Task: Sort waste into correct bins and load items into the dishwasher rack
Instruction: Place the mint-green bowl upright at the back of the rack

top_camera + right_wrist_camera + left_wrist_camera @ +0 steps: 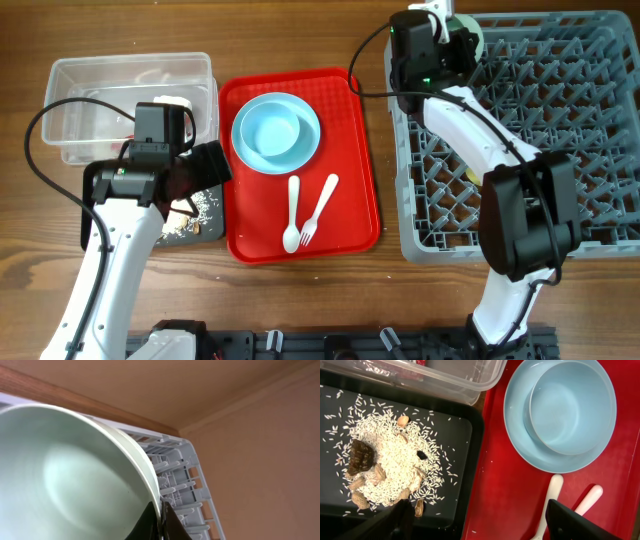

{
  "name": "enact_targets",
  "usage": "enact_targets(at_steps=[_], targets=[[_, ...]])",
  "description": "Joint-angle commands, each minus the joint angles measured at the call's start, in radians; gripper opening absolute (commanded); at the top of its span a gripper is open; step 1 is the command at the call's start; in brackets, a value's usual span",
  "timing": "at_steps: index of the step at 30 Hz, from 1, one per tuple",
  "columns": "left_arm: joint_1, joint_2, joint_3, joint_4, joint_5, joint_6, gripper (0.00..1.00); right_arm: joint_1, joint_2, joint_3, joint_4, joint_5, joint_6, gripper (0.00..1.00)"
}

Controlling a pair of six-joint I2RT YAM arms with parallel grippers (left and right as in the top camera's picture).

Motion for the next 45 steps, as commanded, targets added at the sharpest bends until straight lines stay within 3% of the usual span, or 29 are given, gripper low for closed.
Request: enact_targets(at_steps=[1, 3, 5, 11, 14, 22, 29, 31, 34, 38, 45], targets=[[0.008, -0.011, 0.003, 0.002, -0.013, -0.009, 0.85, 0.008, 0.029, -0.002, -0.059, 0.023, 0.014, 0.10], [0.008, -0.011, 0.003, 0.002, -0.013, -0.009, 0.85, 0.021, 0.029, -0.002, -0.082, 0.023, 0.035, 0.12], [0.008, -0.011, 0.003, 0.002, -0.013, -0.009, 0.86, 0.067, 0.028, -0.001, -0.086, 0.023, 0.034, 0.31], [0.008, -0.011, 0.003, 0.002, -0.013, -0.009, 0.86, 0.105, 0.011, -0.001, -0.187, 0.001, 0.081, 0.33], [0.008, -0.011, 0.003, 0.002, -0.013, -0.009, 0.86, 0.109, -0.068, -0.001, -0.359, -0.278, 0.217, 0.34], [0.008, -0.011, 0.003, 0.002, -0.013, -0.009, 0.86, 0.072, -0.249, -0.001, -0.447, -0.608, 0.379, 0.45], [0.008, -0.011, 0.003, 0.002, -0.013, -0.009, 0.86, -0.250, -0.334, 0.050, -0.410, -1.220, 0.637, 0.53], [0.008, -0.011, 0.003, 0.003, -0.013, -0.009, 0.86, -0.338, -0.322, 0.050, -0.374, -1.244, 0.736, 0.53], [0.008, -0.011, 0.003, 0.003, -0.013, -0.009, 0.86, -0.373, -0.283, 0.050, -0.367, -1.240, 0.745, 0.53], [0.008, -0.011, 0.003, 0.003, -0.013, -0.009, 0.86, -0.399, -0.204, 0.050, -0.372, -1.181, 0.924, 0.52], [0.008, -0.011, 0.003, 0.003, -0.013, -0.009, 0.86, -0.400, -0.102, 0.050, -0.353, -1.190, 0.975, 0.48]])
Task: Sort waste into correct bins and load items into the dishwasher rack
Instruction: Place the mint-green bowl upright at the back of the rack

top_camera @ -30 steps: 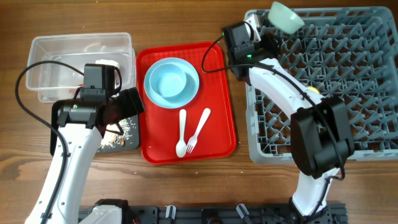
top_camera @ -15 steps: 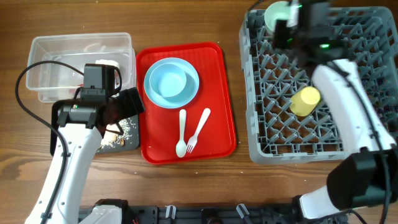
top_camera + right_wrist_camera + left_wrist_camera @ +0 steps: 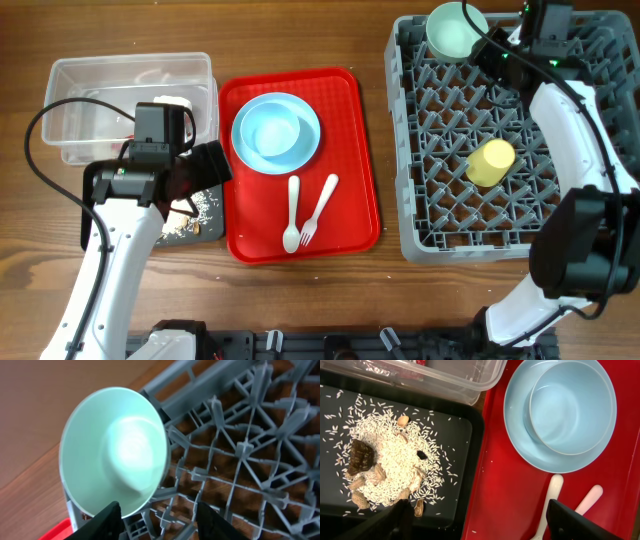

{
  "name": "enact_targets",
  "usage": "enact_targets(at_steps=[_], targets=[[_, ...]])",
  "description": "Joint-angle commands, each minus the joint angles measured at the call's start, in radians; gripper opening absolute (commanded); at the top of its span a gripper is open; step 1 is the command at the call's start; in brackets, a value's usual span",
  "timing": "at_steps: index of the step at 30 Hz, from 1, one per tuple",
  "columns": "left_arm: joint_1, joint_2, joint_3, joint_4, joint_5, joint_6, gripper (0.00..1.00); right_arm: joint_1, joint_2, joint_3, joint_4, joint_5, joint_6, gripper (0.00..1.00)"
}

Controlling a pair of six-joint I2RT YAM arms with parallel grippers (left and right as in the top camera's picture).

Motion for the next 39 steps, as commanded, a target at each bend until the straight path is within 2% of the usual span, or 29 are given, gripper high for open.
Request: enact_targets(at_steps=[1, 7, 16, 22, 26, 30, 36, 39], targets=[[0.007, -0.011, 0.003, 0.002, -0.013, -0.009, 0.86, -0.006, 0.058, 0.019, 0.016, -0.001, 0.051, 0.47], [0.007, -0.011, 0.003, 0.002, -0.013, -0.009, 0.87, -0.006, 0.114, 0.019, 0.047, -0.001, 0.103, 0.47], [0.007, -0.011, 0.003, 0.002, -0.013, -0.009, 0.86, -0.006, 0.143, 0.019, 0.140, -0.001, 0.124, 0.36], [0.007, -0.011, 0.003, 0.002, -0.013, -0.009, 0.86, -0.006, 0.145, 0.018, 0.157, 0.000, 0.125, 0.24], [0.007, -0.011, 0.003, 0.002, -0.013, -0.009, 0.86, -0.006, 0.145, 0.013, 0.159, -0.001, 0.150, 0.05], [0.007, -0.011, 0.003, 0.002, -0.013, -0.009, 0.87, -0.006, 0.145, 0.013, 0.148, 0.000, 0.144, 0.04], [0.007, -0.011, 0.003, 0.003, -0.013, -0.009, 0.87, -0.006, 0.073, 0.014, 0.134, 0.023, -0.013, 0.04], [0.007, -0.011, 0.003, 0.003, -0.013, -0.009, 0.87, -0.006, -0.051, 0.014, 0.099, 0.128, -0.182, 0.04]])
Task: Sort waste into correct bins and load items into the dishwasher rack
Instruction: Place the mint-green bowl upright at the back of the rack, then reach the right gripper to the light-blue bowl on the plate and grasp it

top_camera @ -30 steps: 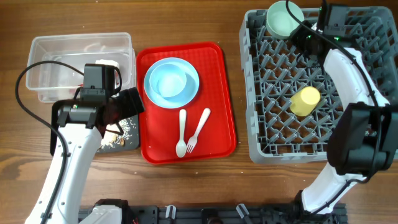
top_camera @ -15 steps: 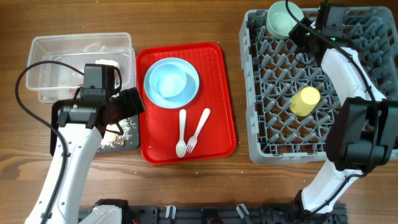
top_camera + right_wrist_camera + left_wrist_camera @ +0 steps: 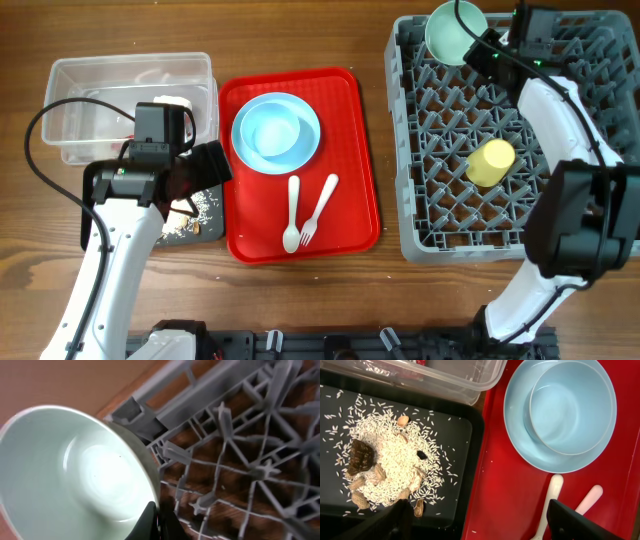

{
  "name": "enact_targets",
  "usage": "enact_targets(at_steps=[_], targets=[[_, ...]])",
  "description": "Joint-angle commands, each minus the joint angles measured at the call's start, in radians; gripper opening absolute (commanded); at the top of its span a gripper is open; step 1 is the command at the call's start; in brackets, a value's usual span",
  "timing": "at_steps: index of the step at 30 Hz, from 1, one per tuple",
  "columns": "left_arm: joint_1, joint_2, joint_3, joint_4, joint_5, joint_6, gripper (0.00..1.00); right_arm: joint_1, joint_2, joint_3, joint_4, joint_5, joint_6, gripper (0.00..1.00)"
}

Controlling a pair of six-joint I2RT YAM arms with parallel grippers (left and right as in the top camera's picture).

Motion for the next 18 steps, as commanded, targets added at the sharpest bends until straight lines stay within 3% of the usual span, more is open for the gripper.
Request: enact_targets(at_steps=[1, 6, 11, 18], targets=[[0.008, -0.011, 0.003, 0.003, -0.013, -0.009, 0.87, -0.006, -0.163, 0.014, -0.042, 0.144, -0.197, 0.04], [0.008, -0.011, 0.003, 0.003, -0.013, -0.010, 0.87, 0.018, -0.247, 0.014, -0.093, 0.371, -0.433, 0.04], [0.008, -0.011, 0.003, 0.003, 0.003, -0.010, 0.87, 0.180, -0.240, 0.014, -0.039, 0.920, -0.720, 0.04], [0.008, -0.011, 0.003, 0.003, 0.003, -0.009, 0.87, 0.283, -0.169, 0.014, 0.045, 1.218, -0.913, 0.04]])
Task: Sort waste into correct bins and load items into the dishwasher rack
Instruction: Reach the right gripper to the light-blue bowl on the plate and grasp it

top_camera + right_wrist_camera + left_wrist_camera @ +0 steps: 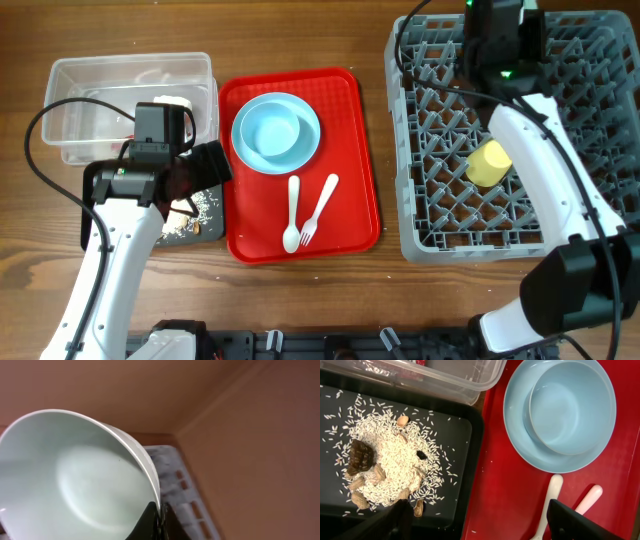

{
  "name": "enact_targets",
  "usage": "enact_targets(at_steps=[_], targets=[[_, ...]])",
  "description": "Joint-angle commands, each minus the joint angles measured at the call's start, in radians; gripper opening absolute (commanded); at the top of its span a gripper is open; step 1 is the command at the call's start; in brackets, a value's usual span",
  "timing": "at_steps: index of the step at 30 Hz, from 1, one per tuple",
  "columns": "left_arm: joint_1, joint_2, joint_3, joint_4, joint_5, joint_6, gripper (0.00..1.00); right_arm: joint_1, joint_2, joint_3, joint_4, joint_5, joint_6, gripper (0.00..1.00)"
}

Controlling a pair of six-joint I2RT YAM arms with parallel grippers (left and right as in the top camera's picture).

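Note:
My right gripper is shut on the rim of a pale green bowl, tilted above the far corner of the grey dishwasher rack. The overhead view hides the bowl under my right wrist. A yellow cup lies in the rack. On the red tray a light blue bowl sits in a blue plate, with a white spoon and fork beside them. My left gripper hangs open over the edge between the black tray and the red tray.
A black tray holds rice, peanuts and a brown lump. A clear plastic bin stands behind it at the far left. Bare wooden table lies beyond the tray.
My right wrist has moved over the rack's far edge, still shut on the green bowl's rim. The bowl no longer shows from overhead. The left arm has not moved.
My right gripper first held the green bowl by its rim at the rack's far left corner. Then the gripper was open and apart from the bowl, which sat in that corner. Later it was shut on the rim again, and now holds the bowl tilted.

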Motion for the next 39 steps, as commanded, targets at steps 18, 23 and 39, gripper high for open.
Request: enact_targets(at_steps=[18, 23, 39], targets=[[0.007, -0.011, 0.003, 0.002, 0.002, -0.009, 0.87, 0.198, 0.333, 0.013, 0.202, 0.276, -0.315, 0.04], [0.007, -0.011, 0.003, 0.002, 0.002, -0.009, 0.88, 0.242, 0.366, 0.008, 0.190, 0.280, -0.307, 0.04], [0.007, -0.011, 0.003, 0.002, 0.002, -0.009, 0.88, 0.328, 0.285, 0.002, -0.261, -0.114, 0.250, 0.18]])
